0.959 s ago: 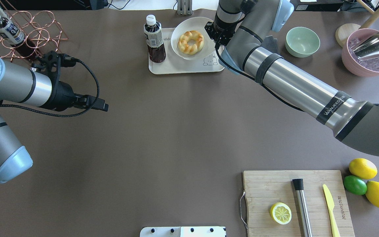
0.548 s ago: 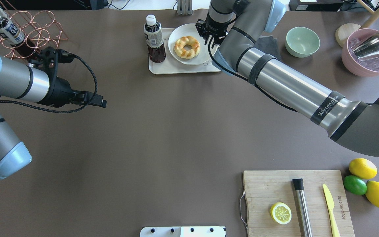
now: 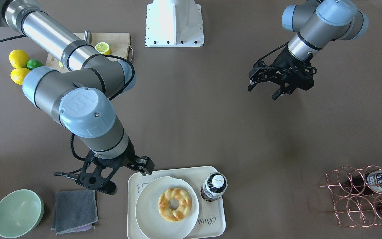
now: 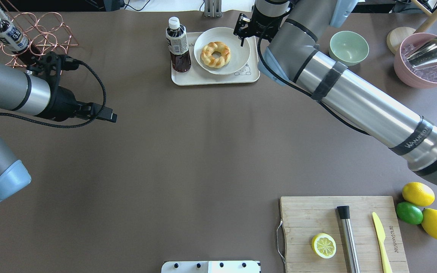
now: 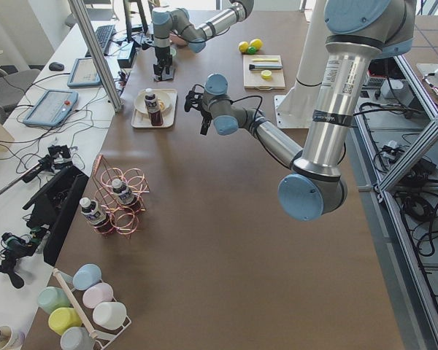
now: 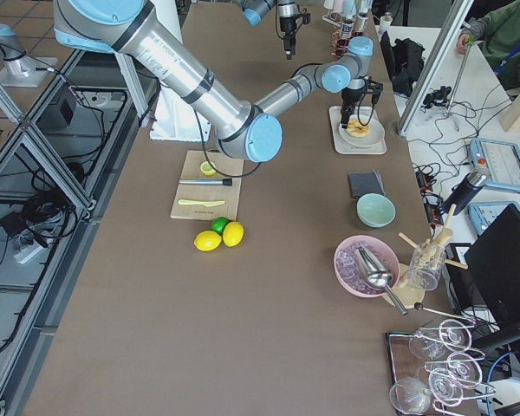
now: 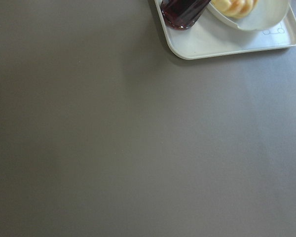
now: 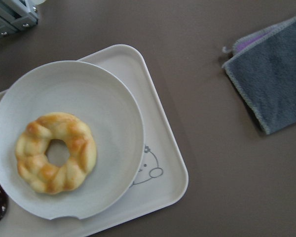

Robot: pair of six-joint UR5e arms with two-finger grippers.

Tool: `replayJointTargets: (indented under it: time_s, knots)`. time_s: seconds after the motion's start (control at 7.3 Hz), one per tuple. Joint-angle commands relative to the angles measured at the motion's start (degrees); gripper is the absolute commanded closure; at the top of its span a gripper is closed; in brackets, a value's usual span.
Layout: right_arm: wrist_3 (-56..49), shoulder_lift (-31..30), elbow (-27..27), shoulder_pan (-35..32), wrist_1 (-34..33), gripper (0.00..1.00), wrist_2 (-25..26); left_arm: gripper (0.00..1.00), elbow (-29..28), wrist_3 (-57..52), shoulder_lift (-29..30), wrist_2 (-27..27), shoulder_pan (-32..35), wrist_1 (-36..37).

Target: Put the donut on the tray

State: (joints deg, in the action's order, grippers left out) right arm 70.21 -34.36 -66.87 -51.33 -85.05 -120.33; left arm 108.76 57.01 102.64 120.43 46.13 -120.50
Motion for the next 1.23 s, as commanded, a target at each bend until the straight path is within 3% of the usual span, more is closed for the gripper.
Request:
replayJointTargets:
  time_s: [0.0, 0.27, 0.55, 0.68, 0.82, 1.1]
  knots:
    - [-14.43, -13.13, -17.98, -2.97, -10.2, 0.0, -0.17, 0.02, -1.34, -11.77, -6.98, 7.41, 9.1, 0.26]
    - [-27.68, -26.65, -30.02, -7.88, -10.04, 0.0, -0.78, 0.01, -6.33, -27.56, -11.31, 14.44, 21.13, 0.44]
    - [-38.5, -40.62, -36.81, -16.22, -9.61, 0.0, -6.74, 0.01, -14.42, -42.18, -11.59, 20.0, 31.96, 0.61]
    - [-51.71, -48.96, -38.06, -20.61, -9.6, 0.0, -6.84, 0.01, -17.85, -49.2, -11.5, 20.28, 35.83, 3.48]
    - [-62.98, -54.44, -37.03, -24.83, -10.04, 0.0, -6.41, 0.01, -18.49, -55.97, -11.5, 18.02, 39.7, 11.95]
    - [-76.65, -58.43, -32.3, -34.76, -10.66, 0.0, -5.01, 0.01, -18.23, -67.43, -10.37, 5.13, 42.37, 27.71]
